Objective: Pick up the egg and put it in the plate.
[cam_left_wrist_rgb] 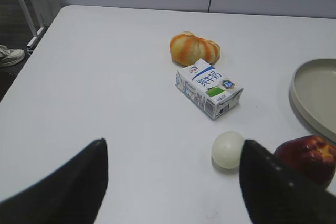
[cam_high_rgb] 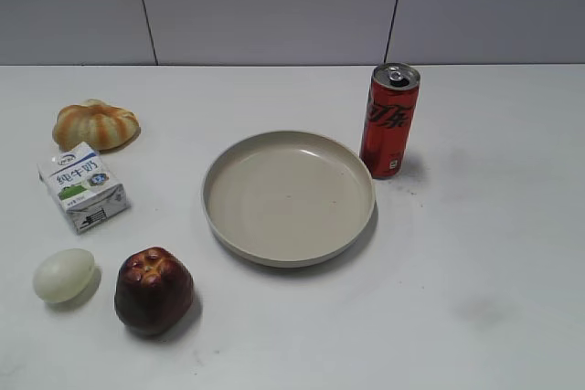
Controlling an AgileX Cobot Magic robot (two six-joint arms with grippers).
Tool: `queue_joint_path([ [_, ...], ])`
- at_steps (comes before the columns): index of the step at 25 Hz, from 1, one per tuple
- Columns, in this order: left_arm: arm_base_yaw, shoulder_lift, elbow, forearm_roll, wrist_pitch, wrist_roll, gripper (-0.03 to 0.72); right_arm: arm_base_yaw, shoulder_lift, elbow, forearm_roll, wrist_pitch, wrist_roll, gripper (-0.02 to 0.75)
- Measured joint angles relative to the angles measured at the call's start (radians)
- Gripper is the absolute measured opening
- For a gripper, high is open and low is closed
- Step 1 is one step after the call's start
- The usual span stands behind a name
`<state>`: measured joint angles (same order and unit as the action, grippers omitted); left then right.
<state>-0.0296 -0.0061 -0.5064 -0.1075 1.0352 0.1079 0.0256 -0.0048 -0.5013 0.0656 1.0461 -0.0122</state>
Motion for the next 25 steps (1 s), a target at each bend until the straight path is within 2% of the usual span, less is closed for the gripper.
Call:
queue_joint_path([
  [14, 0.000, 0.009, -0.005, -0.015, -0.015, 0.000, 0.571, 0.000, 0.000, 0.000, 0.000, 0.000, 0.000, 0.482],
  [17, 0.000, 0.079, -0.014, -0.052, -0.037, 0.018, 0.570, 0.000, 0.000, 0.000, 0.000, 0.000, 0.000, 0.482],
  [21, -0.003, 0.228, -0.031, -0.116, -0.070, 0.101, 0.570, 0.000, 0.000, 0.000, 0.000, 0.000, 0.000, 0.482],
  [25, -0.048, 0.388, -0.042, -0.128, -0.162, 0.143, 0.568, 0.000, 0.000, 0.000, 0.000, 0.000, 0.000, 0.482],
])
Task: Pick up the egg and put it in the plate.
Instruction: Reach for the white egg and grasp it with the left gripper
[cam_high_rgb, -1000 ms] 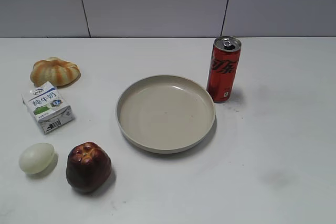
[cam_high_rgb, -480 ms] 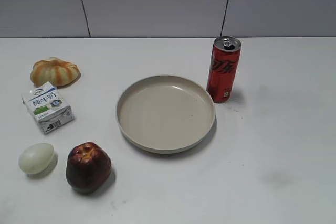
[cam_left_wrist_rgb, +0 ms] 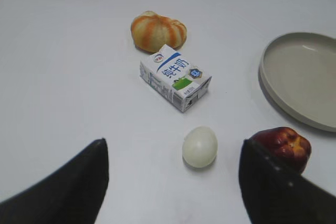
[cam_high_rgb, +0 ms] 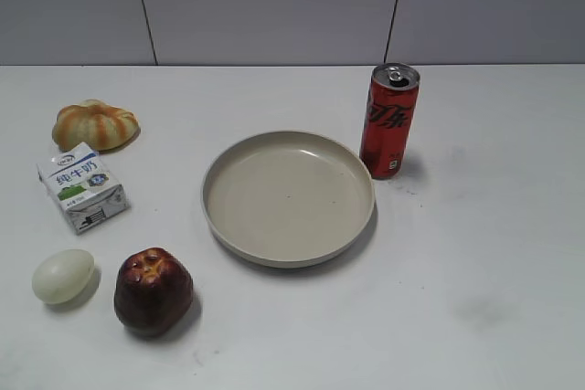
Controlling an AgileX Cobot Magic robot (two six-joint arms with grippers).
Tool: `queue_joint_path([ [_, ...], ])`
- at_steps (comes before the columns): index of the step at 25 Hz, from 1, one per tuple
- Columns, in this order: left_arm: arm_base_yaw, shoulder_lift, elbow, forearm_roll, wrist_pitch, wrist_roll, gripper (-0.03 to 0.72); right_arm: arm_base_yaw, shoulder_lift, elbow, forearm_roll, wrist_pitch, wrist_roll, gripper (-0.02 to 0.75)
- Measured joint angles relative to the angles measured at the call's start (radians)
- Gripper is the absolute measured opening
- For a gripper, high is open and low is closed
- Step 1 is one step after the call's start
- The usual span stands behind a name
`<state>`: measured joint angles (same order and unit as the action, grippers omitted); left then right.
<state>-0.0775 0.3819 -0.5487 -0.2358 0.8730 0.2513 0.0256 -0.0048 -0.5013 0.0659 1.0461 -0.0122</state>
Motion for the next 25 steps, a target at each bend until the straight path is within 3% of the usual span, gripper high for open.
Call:
queue_joint_path([
  [8, -0.174, 0.412, -0.053, 0.044, -0.028, 0.071, 0.568, 0.000, 0.000, 0.000, 0.000, 0.000, 0.000, 0.482],
  [17, -0.187, 0.904, -0.205, 0.041, -0.034, 0.072, 0.624, 0.000, 0.000, 0.000, 0.000, 0.000, 0.000, 0.482],
  [25, -0.187, 1.178, -0.268, 0.000, -0.053, 0.124, 0.629, 0.000, 0.000, 0.000, 0.000, 0.000, 0.000, 0.482],
])
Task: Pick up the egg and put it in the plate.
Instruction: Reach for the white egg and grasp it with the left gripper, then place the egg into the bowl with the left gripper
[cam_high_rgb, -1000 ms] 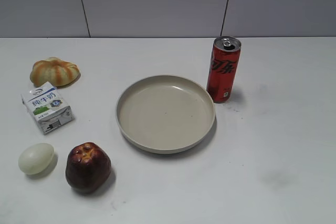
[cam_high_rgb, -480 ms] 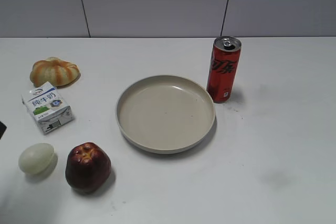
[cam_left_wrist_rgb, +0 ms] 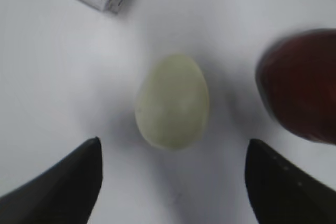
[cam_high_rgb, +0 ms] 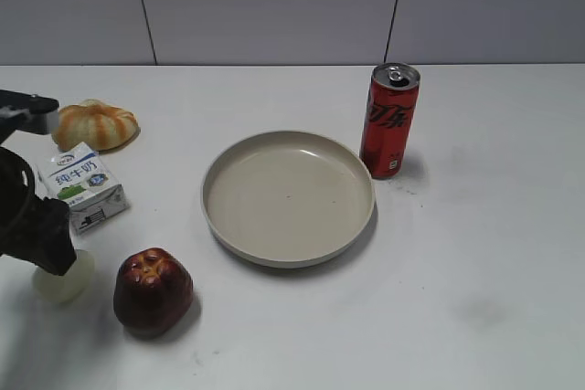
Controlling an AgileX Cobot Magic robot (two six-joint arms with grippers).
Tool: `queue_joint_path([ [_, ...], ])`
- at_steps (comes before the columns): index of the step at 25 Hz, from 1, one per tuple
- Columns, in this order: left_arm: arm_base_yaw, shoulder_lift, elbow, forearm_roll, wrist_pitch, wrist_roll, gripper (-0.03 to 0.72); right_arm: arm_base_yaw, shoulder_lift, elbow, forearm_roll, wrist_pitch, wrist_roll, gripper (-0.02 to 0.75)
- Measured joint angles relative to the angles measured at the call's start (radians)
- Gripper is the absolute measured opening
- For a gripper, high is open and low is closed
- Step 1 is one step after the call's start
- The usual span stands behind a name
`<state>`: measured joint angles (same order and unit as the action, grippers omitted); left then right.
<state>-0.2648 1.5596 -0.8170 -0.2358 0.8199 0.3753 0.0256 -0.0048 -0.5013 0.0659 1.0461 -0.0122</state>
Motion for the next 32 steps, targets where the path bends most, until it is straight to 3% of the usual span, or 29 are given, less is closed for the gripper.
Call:
queue_joint_path([
  [8, 0.000, 0.144, -0.008, 0.002, -0.085, 0.004, 0.624, 0.000, 0.000, 0.000, 0.000, 0.000, 0.000, 0.482],
  [17, 0.000, 0.217, -0.009, 0.002, -0.110, 0.004, 0.563, 0.000, 0.000, 0.000, 0.000, 0.000, 0.000, 0.482],
  [21, 0.000, 0.215, -0.010, 0.002, -0.092, 0.004, 0.438, 0.000, 0.000, 0.000, 0.000, 0.000, 0.000, 0.482],
  [24, 0.000, 0.196, -0.018, 0.004, -0.064, 0.004, 0.440, 0.000, 0.000, 0.000, 0.000, 0.000, 0.000, 0.482],
  [27, -0.001, 0.159, -0.080, 0.010, 0.000, 0.004, 0.440, 0.000, 0.000, 0.000, 0.000, 0.000, 0.000, 0.482],
  [32, -0.014, 0.132, -0.303, -0.022, 0.124, 0.004, 0.440, 0.000, 0.000, 0.000, 0.000, 0.000, 0.000, 0.482],
])
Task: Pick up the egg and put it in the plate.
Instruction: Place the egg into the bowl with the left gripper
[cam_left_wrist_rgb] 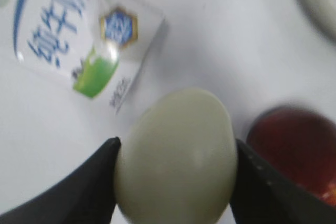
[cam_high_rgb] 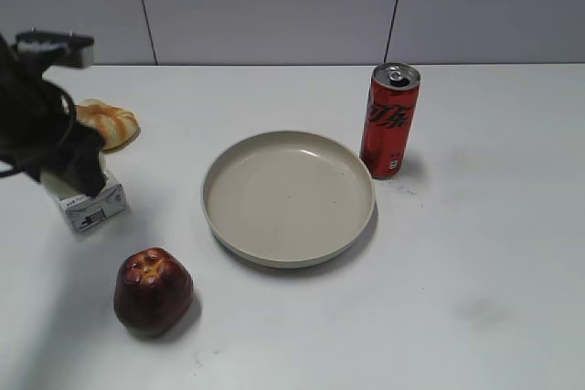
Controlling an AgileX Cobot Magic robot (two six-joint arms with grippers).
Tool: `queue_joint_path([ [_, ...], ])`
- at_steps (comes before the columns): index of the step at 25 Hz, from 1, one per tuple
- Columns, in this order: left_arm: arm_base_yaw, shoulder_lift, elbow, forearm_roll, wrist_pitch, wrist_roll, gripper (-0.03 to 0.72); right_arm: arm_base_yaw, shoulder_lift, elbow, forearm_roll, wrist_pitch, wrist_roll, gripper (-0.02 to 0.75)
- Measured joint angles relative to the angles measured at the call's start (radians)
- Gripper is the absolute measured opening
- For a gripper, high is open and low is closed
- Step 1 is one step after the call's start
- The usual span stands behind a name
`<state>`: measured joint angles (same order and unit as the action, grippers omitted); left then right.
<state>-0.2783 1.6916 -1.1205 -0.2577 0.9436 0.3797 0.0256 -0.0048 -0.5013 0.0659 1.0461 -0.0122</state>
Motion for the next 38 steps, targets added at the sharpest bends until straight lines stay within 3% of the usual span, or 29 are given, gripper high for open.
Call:
queue_joint_path([
  [3, -0.054, 0.006, -0.143, -0.016, 0.007, 0.000, 0.440, 0.000, 0.000, 0.000, 0.000, 0.000, 0.000, 0.482],
  [9, -0.229, 0.135, -0.379, -0.026, 0.009, 0.000, 0.440, 0.000, 0.000, 0.000, 0.000, 0.000, 0.000, 0.482],
  [15, -0.345, 0.311, -0.448, -0.028, -0.078, 0.001, 0.440, 0.000, 0.000, 0.000, 0.000, 0.000, 0.000, 0.482],
  [24, -0.362, 0.457, -0.451, -0.019, -0.126, 0.002, 0.441, 0.000, 0.000, 0.000, 0.000, 0.000, 0.000, 0.482],
  [30, -0.362, 0.460, -0.495, -0.045, -0.072, 0.003, 0.654, 0.000, 0.000, 0.000, 0.000, 0.000, 0.000, 0.482],
  [38, -0.355, 0.449, -0.679, -0.022, 0.202, -0.036, 0.671, 0.000, 0.000, 0.000, 0.000, 0.000, 0.000, 0.482],
])
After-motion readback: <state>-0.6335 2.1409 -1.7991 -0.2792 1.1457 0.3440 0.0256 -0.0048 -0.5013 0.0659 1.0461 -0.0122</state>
